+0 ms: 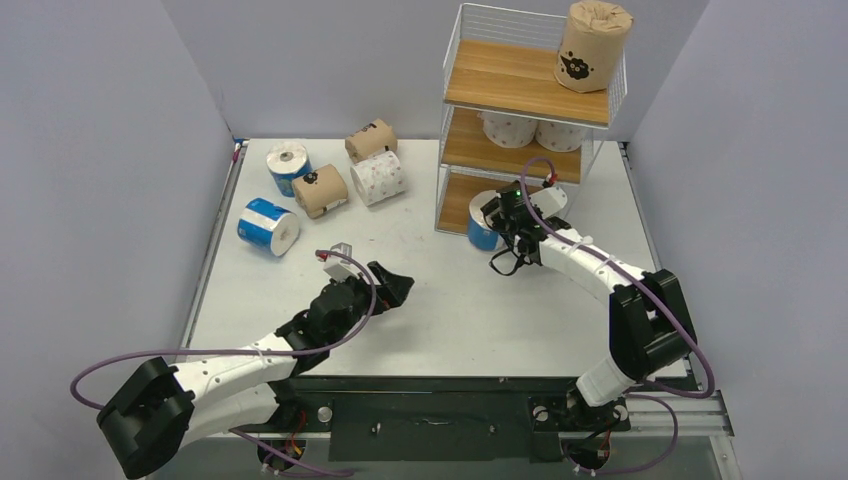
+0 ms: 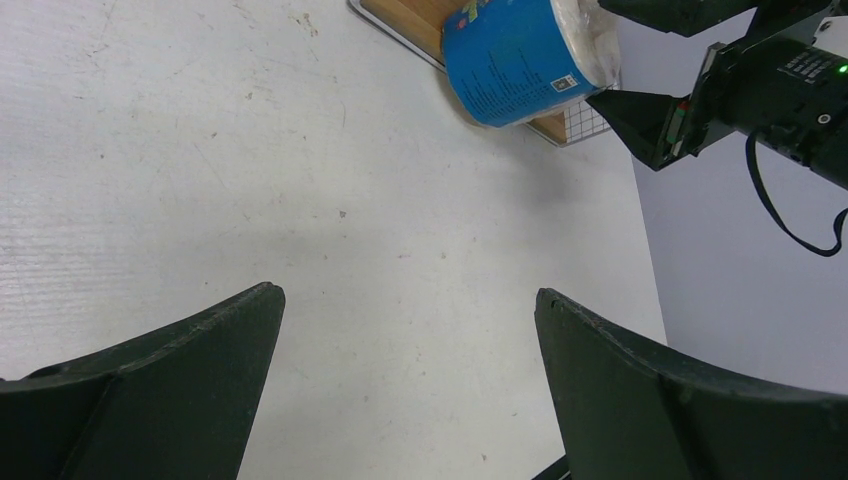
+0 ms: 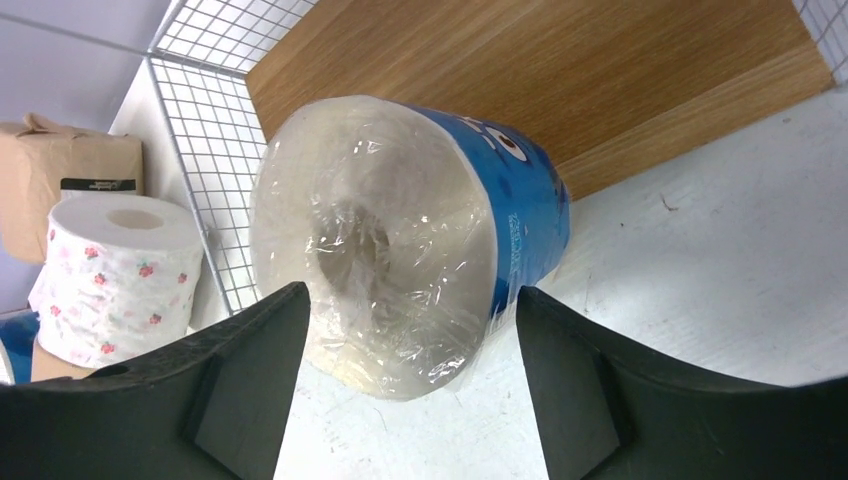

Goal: Place and organize the paper towels onto the shelf
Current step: Place the paper towel on the shelf, then adjust the paper towel on the shelf.

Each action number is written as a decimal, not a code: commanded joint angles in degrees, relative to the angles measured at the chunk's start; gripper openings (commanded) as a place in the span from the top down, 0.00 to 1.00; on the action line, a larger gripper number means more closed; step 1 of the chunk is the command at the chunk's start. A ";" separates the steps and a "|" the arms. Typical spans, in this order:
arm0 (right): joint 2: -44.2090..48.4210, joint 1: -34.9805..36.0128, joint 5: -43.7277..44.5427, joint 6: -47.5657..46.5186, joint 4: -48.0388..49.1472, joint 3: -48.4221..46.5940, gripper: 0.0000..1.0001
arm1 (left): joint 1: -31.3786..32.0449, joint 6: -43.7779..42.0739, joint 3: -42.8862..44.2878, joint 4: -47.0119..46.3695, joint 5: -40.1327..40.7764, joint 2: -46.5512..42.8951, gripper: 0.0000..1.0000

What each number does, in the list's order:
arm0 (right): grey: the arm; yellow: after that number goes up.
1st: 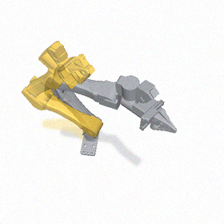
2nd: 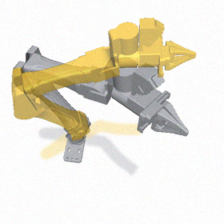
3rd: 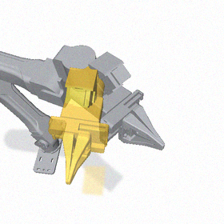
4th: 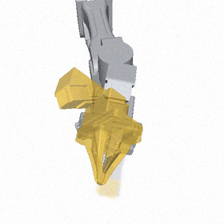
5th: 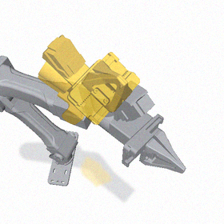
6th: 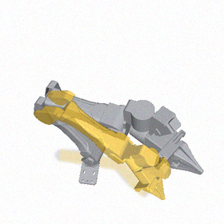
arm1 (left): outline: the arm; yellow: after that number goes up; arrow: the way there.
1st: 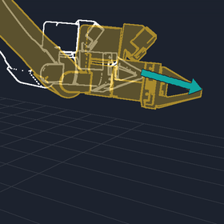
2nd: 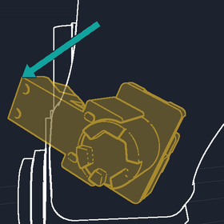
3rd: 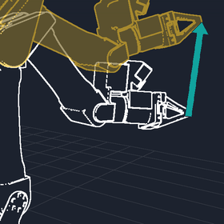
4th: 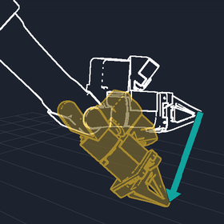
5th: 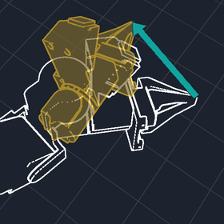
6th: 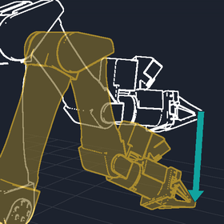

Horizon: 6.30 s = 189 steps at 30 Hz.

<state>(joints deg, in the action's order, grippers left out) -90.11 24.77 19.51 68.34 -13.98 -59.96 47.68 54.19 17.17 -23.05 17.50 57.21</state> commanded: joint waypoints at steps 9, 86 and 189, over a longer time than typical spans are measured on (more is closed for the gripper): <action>11.60 -0.19 -1.85 -10.33 6.72 9.55 0.31 | 0.74 -0.57 1.45 -3.44 -1.10 0.18 0.04; 60.56 6.57 3.46 -19.79 2.82 40.50 0.54 | 1.34 -18.92 19.51 -32.92 -1.75 32.18 0.00; 92.00 6.76 9.37 -11.51 -17.13 39.92 0.19 | -0.24 -15.58 75.83 -25.37 -9.73 80.74 0.24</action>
<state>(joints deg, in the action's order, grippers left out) -0.73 31.22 27.27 56.45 -31.03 -18.57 47.20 38.35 86.17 -47.79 7.77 137.71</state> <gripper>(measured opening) 0.815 0.777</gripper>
